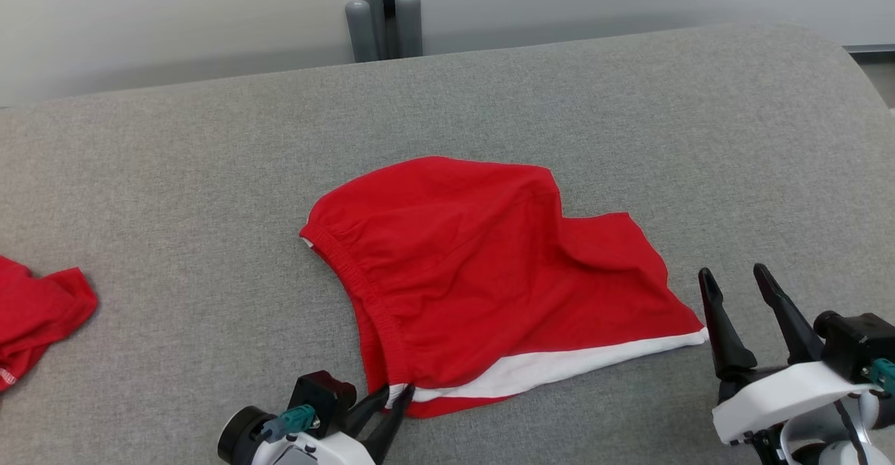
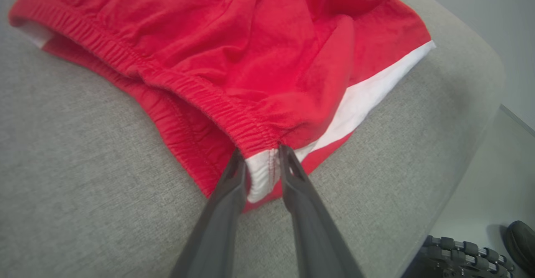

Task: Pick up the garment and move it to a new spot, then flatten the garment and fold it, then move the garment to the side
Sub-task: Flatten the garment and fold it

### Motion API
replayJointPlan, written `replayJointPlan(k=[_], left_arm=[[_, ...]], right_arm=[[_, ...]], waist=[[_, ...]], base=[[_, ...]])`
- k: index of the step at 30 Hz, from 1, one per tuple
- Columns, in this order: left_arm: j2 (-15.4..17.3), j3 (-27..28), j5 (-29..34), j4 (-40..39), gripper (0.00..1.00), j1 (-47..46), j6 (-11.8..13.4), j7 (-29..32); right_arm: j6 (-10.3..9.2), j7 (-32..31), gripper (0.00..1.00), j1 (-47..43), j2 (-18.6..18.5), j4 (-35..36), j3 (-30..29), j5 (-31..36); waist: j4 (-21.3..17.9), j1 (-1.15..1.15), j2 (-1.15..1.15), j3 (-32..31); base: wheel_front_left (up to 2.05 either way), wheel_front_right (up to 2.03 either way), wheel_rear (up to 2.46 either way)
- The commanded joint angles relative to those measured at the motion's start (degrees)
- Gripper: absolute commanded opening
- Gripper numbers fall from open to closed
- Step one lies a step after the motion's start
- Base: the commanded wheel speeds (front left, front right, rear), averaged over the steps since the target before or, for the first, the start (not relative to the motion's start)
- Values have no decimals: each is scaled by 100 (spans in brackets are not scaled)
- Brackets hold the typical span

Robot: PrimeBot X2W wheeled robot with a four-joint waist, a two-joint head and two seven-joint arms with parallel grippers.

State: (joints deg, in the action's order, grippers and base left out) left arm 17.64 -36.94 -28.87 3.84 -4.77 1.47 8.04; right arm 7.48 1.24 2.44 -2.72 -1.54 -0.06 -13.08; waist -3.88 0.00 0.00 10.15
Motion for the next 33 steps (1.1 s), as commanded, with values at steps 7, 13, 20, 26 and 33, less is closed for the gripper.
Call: replayJointPlan(k=[7, 13, 20, 26, 33], left_arm=[[92, 75, 39, 39, 0, -200, 7, -110], [136, 135, 81, 9, 0, -348, 54, -166], [142, 148, 126, -6, 0, -474, 62, -232], [122, 248, 226, -138, 0, -611, 159, -534], [100, 631, 350, -616, 0, -896, 422, -1042]], right_arm=[[3, -311, 100, -188, -96, -457, -203, 35], [3, -323, 100, 108, -179, -1307, 78, -176], [2, -106, 0, 594, -246, -2133, 161, -181], [2, 442, 0, 766, -263, -2036, -20, -312], [2, 856, 0, 986, -215, -1129, 62, -872]], waist=[[-12, 0, 0, 124], [-14, 0, 0, 302], [63, 0, 0, 445], [131, 0, 0, 475], [107, 0, 0, 318]], base=[[0, 0, 0], [0, 0, 0], [0, 0, 0], [0, 0, 0], [0, 0, 0]])
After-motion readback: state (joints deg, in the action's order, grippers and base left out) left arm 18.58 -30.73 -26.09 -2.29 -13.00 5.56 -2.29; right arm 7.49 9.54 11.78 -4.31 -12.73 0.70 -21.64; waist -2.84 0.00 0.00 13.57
